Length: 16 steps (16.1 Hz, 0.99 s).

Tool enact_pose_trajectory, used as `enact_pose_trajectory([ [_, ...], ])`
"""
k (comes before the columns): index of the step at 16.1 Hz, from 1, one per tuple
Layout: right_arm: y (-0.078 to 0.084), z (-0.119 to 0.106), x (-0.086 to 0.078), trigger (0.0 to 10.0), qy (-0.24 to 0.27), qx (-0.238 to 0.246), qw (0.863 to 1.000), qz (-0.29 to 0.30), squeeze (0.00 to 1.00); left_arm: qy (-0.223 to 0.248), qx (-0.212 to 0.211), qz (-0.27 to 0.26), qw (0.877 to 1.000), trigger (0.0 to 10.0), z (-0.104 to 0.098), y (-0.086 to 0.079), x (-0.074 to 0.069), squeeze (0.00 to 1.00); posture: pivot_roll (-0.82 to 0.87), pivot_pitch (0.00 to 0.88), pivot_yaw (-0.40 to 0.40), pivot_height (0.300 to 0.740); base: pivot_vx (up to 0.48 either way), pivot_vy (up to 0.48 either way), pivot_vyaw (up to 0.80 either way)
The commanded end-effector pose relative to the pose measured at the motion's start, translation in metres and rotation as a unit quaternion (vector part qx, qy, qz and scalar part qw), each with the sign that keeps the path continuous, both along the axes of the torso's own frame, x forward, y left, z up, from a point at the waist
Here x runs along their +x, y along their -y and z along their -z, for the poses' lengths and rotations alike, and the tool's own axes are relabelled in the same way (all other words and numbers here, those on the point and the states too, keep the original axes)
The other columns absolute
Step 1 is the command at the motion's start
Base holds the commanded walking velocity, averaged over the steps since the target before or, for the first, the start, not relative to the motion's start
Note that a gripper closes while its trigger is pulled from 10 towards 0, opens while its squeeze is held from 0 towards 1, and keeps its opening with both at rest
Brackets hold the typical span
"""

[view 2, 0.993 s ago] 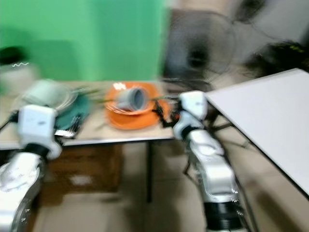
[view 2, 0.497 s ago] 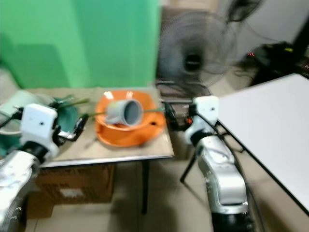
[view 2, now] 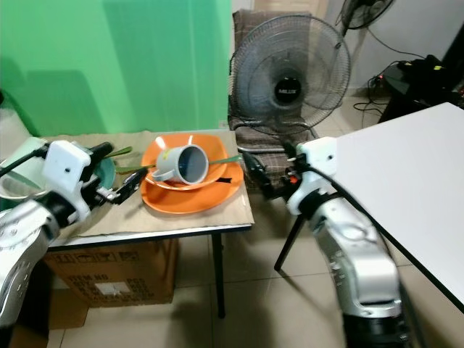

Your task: Setting the table

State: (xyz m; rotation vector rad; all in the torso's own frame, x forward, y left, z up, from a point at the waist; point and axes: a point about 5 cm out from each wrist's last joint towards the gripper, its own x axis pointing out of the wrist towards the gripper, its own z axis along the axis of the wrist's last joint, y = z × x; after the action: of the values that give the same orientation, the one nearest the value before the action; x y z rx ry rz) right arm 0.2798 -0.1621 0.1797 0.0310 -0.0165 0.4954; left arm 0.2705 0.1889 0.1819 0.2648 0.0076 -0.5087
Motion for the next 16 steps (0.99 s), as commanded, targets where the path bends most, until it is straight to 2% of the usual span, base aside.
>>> enact_pose_trajectory([
  [1,0.003,-0.007,0.003,10.0,0.014,0.000,1.000,-0.008,0.00,-0.007,-0.003,0.028,1.000,10.0,0.002,0.004,0.005,1.00,-0.05,0.000,0.002,0.740,0.000,0.000,0.00],
  [2,0.010,-0.008,0.004,10.0,0.020,-0.018,1.000,-0.009,0.00,-0.018,0.011,0.043,0.999,10.0,0.006,0.005,0.011,1.00,-0.06,0.000,-0.004,0.740,0.000,0.000,0.00],
  [3,0.018,-0.010,0.007,10.0,0.018,-0.028,0.999,-0.022,1.00,-0.025,0.041,0.056,0.997,10.0,0.011,0.006,0.022,1.00,-0.06,0.000,-0.019,0.740,0.000,0.000,0.00],
  [4,0.020,-0.010,0.007,10.0,0.016,-0.029,0.999,-0.026,1.00,-0.026,0.045,0.061,0.997,10.0,0.012,0.006,0.024,1.00,-0.06,0.000,-0.019,0.740,0.000,0.000,0.00],
  [5,0.022,-0.011,0.005,10.0,0.010,-0.044,0.996,-0.070,1.00,-0.029,0.077,0.079,0.993,10.0,0.015,0.005,0.031,1.00,-0.07,0.000,-0.019,0.740,0.000,0.000,0.00],
  [6,0.023,-0.011,0.002,10.0,0.006,-0.072,0.992,-0.102,1.00,-0.032,0.117,0.098,0.988,10.0,0.018,0.001,0.037,0.78,-0.07,0.000,-0.014,0.740,0.000,0.000,0.00],
  [7,0.021,-0.009,0.000,10.0,0.004,-0.089,0.989,-0.118,1.00,-0.031,0.143,0.100,0.984,10.0,0.019,-0.002,0.040,0.00,-0.08,0.000,-0.010,0.740,0.000,0.000,0.00],
  [9,0.019,-0.006,-0.004,10.0,0.007,-0.111,0.983,-0.144,0.00,-0.021,0.179,0.102,0.978,10.0,0.021,-0.006,0.048,0.00,-0.08,0.000,-0.006,0.740,0.000,0.000,0.00],
  [12,0.018,-0.005,-0.010,10.0,-0.002,-0.103,0.979,-0.174,0.00,-0.016,0.178,0.116,0.977,3.8,0.021,-0.002,0.055,0.00,-0.10,0.000,0.002,0.740,0.000,0.000,0.00],
  [13,0.017,-0.004,-0.014,10.0,-0.011,-0.108,0.974,-0.199,0.00,-0.013,0.175,0.127,0.976,3.1,0.022,-0.001,0.059,0.00,-0.10,0.000,0.004,0.740,0.000,0.000,0.00],
  [15,0.015,-0.002,-0.020,10.0,-0.020,-0.116,0.967,-0.226,0.00,-0.010,0.180,0.131,0.975,0.0,0.022,-0.002,0.063,0.00,-0.11,0.000,0.008,0.740,0.000,0.000,0.00],
  [16,0.015,-0.002,-0.021,10.0,-0.019,-0.117,0.966,-0.230,0.00,-0.009,0.180,0.131,0.975,0.0,0.022,-0.003,0.064,0.00,-0.11,0.000,0.010,0.740,0.000,0.000,0.00],
])
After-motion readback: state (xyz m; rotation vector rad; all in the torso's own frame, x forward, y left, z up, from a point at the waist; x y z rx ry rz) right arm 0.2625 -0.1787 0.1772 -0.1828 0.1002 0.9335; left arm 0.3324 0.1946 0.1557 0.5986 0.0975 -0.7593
